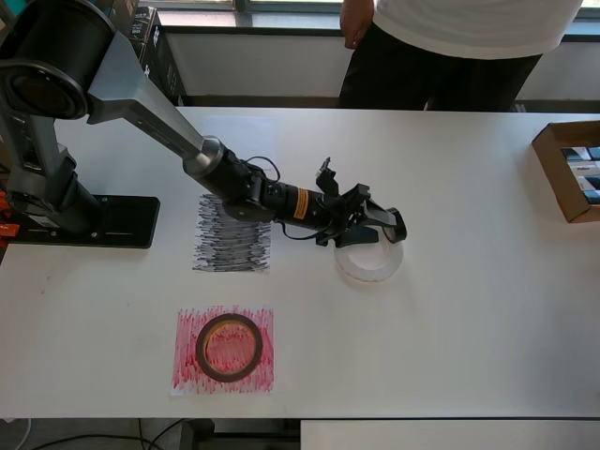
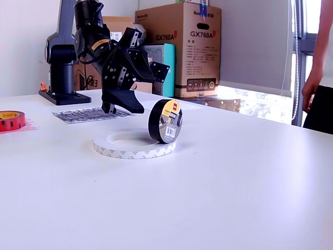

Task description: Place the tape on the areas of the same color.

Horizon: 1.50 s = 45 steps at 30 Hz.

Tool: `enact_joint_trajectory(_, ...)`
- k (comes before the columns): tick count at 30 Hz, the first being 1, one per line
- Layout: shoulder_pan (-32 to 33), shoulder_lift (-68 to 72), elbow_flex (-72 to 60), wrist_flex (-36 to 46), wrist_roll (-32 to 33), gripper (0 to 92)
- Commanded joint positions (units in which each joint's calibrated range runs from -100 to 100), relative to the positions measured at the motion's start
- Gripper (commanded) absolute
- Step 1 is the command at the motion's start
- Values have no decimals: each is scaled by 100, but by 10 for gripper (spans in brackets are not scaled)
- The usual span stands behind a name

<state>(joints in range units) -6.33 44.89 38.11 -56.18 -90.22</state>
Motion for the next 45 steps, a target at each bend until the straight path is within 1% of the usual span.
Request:
enact_joint_trajectory(1,-13,-26,-62,-71,-23,592)
enact_joint_trajectory(14,121,86,-144,-63,2,592)
enact_joint_trajectory(25,74,544,-635,-63,-15,592)
enact_joint_trajectory(45,169,582,-662,-54,-15,592)
